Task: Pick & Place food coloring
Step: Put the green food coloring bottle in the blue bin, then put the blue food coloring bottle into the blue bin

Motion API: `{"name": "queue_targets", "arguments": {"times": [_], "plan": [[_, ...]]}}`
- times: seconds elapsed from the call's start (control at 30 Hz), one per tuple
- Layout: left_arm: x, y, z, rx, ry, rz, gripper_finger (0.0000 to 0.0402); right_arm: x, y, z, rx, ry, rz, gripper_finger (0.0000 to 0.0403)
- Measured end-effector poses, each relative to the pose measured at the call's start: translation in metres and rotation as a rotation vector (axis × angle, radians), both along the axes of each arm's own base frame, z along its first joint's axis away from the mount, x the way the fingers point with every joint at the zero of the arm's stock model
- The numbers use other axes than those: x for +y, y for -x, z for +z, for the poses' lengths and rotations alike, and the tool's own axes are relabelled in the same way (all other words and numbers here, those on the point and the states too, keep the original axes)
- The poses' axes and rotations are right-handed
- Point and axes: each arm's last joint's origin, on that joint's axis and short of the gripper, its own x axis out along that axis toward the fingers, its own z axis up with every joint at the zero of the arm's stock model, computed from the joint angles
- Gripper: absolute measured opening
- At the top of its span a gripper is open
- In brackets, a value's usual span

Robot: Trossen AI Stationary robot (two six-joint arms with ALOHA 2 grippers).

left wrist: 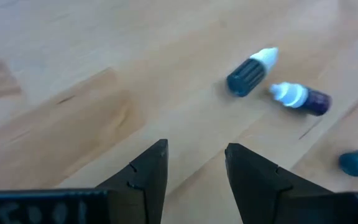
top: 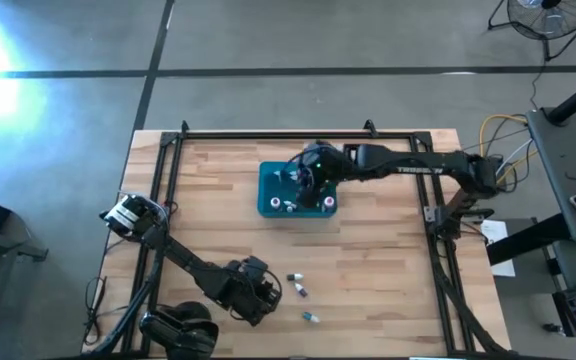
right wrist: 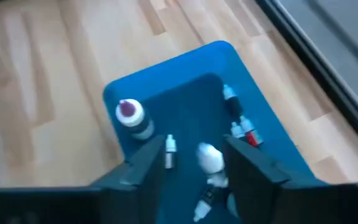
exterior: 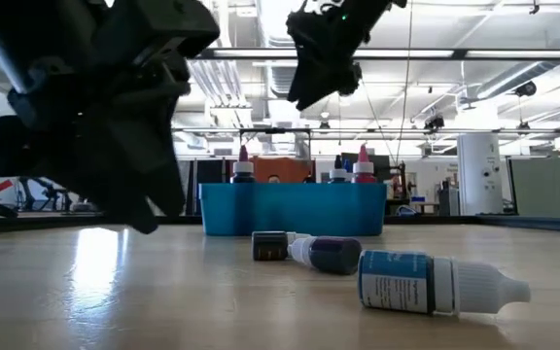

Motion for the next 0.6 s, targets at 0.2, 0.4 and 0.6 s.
{"name": "queue_targets", "arguments": {"times": [0.2, 0.4, 0.6], "plan": [[0.008, -0.01, 0.002, -0.019, -0.039, -0.062, 0.0137, 0.016, 0.017, 0.028, -0.061, 0.049, 0.117, 0.0255], [0.033, -0.028, 0.003, 0.023, -0.021, -0.169, 0.0137, 0.051, 0.047, 0.04, 0.04, 0.084, 0.185, 0.0293], [0.069, -0.05, 0.005, 0.043, 0.083, -0.322, 0.0137, 0.07, 0.08, 0.023, 0.211, 0.03, 0.132, 0.0294]]}}
